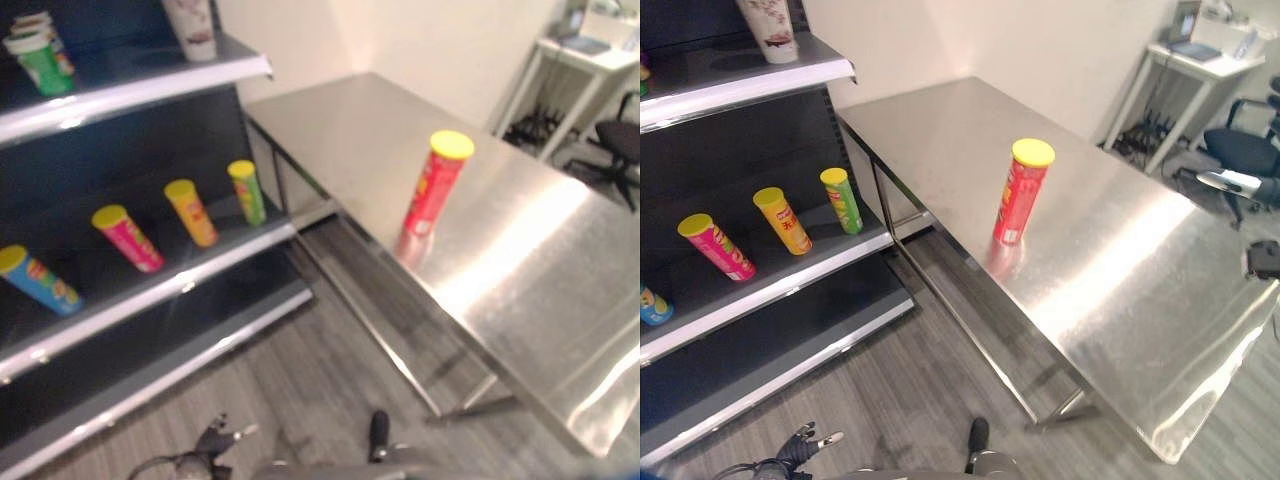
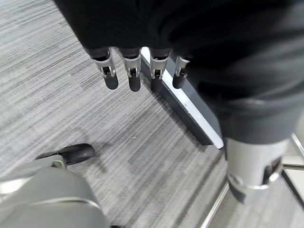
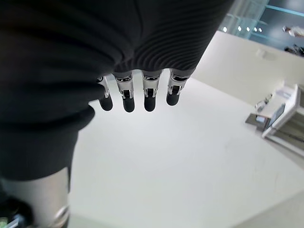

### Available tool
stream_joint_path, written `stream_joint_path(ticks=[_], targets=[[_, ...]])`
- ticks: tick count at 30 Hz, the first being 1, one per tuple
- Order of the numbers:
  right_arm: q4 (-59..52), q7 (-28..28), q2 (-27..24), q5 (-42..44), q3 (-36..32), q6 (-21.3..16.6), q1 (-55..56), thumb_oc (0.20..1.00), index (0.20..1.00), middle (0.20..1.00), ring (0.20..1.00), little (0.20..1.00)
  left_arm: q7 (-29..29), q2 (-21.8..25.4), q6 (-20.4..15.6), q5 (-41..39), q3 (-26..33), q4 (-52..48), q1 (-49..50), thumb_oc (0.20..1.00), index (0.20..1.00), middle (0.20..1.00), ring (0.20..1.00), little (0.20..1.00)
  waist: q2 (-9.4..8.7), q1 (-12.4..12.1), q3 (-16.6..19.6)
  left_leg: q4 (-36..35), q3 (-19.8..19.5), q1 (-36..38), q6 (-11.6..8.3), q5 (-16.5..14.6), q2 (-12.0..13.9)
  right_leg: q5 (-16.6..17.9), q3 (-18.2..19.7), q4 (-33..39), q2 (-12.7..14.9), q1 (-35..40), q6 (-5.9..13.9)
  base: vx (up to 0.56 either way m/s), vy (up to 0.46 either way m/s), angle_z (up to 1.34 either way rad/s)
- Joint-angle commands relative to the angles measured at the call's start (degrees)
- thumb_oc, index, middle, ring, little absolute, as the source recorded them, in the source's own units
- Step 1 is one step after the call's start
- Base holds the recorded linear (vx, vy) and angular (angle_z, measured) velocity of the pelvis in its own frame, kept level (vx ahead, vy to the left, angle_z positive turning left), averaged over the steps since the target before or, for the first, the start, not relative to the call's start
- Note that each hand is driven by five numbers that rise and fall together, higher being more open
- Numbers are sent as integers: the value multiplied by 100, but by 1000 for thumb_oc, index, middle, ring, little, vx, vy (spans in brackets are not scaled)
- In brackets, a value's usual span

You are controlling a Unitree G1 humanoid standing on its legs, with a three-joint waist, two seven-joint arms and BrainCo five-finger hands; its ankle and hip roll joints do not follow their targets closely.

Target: Put the goods on the table back onto the shelves and tidy them up.

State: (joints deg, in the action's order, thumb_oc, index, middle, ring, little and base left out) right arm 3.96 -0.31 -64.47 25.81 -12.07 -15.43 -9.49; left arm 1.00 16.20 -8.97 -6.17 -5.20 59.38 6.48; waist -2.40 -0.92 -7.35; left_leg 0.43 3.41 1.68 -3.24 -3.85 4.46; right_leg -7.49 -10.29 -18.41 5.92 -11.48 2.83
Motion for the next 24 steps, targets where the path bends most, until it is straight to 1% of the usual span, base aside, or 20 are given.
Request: stream_joint_path(ticks=[1,3,4,5,7,9,12,13,14,24], targets=[[126,46,-183,160,208,-98,-515,1000,1000,1000,1000,1000,-49,182,-228,-16,-148,94,-152,1000,1000,1000,1000,1000,-103,-135,224,-510,-280,-300,-607,618,255,647,47,2244,-10,1516,798,152,155,11],[142,114,-236,142,589,-77,-830,1000,1000,1000,1000,1000,-63,202,-237,20,-209,88,-110,1000,1000,1000,1000,1000,-72,-132,270,-543,-123,-222,-578,605,196,674,140,2263,69,1489,846,122,137,-16],[159,112,-238,142,634,-80,-876,1000,1000,1000,1000,1000,-63,196,-237,20,-195,87,-105,1000,1000,1000,1000,1000,-70,-127,270,-543,-111,-218,-577,602,196,674,152,2260,71,1486,847,87,152,-42],[237,150,-293,99,1008,-50,-1191,1000,1000,1000,1000,1000,-53,239,-240,19,-180,71,-78,1000,1000,1000,1000,1000,-57,-153,265,-543,31,-185,-546,584,151,722,273,2242,150,1431,886,67,131,-50],[325,142,-294,51,1325,-18,-1447,1000,1000,1000,1000,1000,-26,254,-247,-15,-157,62,-89,1000,1000,1000,1000,1000,-50,-182,255,-543,134,-167,-514,559,109,779,336,2229,216,1380,913,71,140,-61],[342,165,-267,72,1486,-10,-1594,1000,1000,1000,1000,1000,15,275,-260,-53,-123,58,-90,1000,1000,1000,1000,1000,-59,-211,248,-543,177,-175,-489,542,85,815,338,2233,263,1348,939,39,79,-35],[414,180,-310,68,1702,5,-1798,1000,1000,1000,1000,1000,47,293,-265,-88,-84,76,-65,1000,1000,1000,1000,1000,-79,-241,247,-543,161,-207,-469,523,48,841,308,2255,317,1325,971,50,53,1],[517,162,-393,6,1869,21,-1984,1000,1000,1000,1000,1000,57,300,-270,-110,-66,117,-24,1000,1000,1000,1000,1000,-110,-285,242,-543,165,-223,-464,518,34,856,264,2268,344,1322,988,42,22,6],[528,161,-393,7,1897,19,-2013,1000,1000,1000,1000,1000,57,295,-270,-110,-59,117,-22,1000,1000,1000,1000,1000,-106,-276,242,-543,164,-224,-464,518,33,856,263,2269,344,1321,988,46,23,0],[1161,110,-628,-72,2816,72,-3069,1000,1000,1000,1000,1000,88,273,-270,-153,-14,332,138,1000,1000,1000,1000,1000,-204,-488,154,-543,2,-389,-479,556,4,870,87,2325,376,1272,1007,19,-7,8]])
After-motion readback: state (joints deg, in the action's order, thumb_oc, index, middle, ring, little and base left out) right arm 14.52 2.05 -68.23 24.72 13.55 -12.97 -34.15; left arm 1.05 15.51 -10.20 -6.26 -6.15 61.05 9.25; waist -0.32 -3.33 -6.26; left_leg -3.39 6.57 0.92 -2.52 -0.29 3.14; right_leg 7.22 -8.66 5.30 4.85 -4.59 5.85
